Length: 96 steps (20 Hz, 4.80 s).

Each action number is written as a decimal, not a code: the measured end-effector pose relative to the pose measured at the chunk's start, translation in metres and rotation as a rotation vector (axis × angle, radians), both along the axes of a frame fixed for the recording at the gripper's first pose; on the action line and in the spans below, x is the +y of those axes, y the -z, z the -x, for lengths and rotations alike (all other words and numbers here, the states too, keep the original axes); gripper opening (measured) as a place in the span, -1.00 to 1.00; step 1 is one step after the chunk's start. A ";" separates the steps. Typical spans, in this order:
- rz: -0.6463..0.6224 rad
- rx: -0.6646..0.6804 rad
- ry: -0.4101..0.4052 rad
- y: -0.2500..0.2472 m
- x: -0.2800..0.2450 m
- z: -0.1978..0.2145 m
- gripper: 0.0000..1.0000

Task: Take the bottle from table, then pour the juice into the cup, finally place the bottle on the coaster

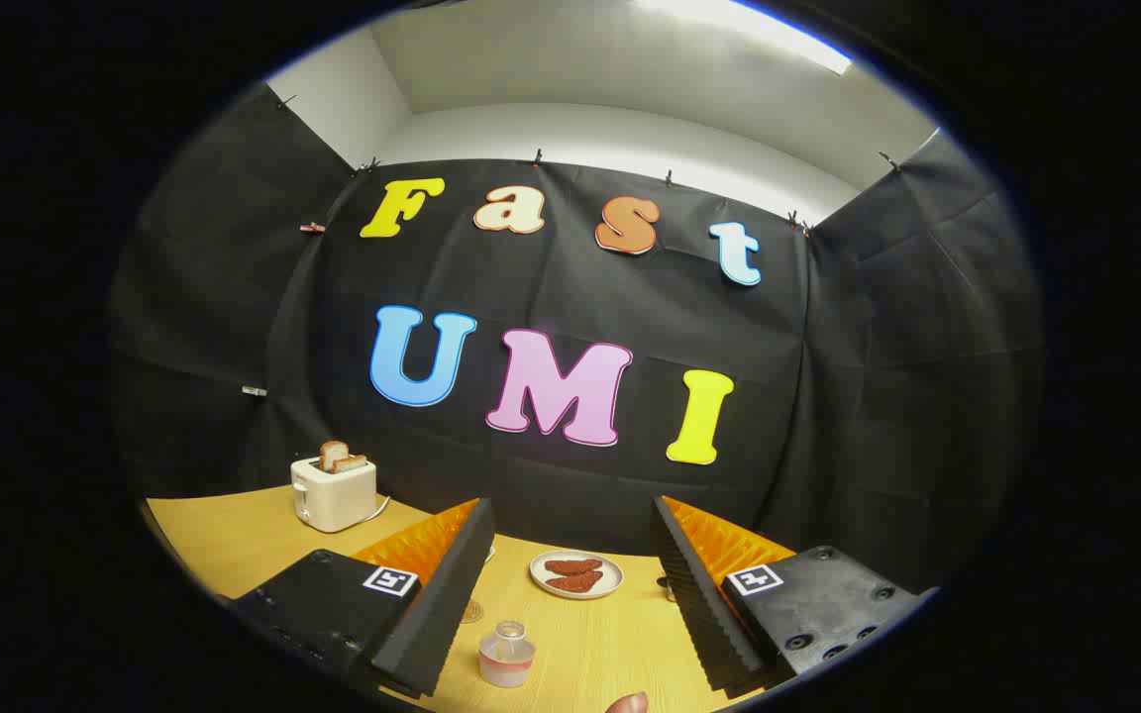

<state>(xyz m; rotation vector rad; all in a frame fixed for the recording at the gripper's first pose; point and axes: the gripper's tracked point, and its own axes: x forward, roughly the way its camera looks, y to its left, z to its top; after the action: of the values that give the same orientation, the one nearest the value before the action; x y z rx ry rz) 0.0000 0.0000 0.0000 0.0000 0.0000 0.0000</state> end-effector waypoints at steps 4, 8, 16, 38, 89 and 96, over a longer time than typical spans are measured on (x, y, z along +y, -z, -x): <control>0.003 0.033 0.003 0.009 0.000 -0.001 0.94; -0.004 0.071 0.005 0.019 0.001 -0.002 0.94; -0.029 0.072 0.005 0.026 0.004 -0.002 0.94; -0.130 0.227 -0.073 0.231 0.054 -0.022 0.94; 1.325 0.403 -0.297 0.251 0.164 -0.064 0.37; 1.414 0.377 -0.325 0.252 0.169 -0.066 0.36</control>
<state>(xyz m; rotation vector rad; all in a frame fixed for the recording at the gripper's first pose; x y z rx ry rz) 0.0659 0.1685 -0.2518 -1.4140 0.3771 0.3253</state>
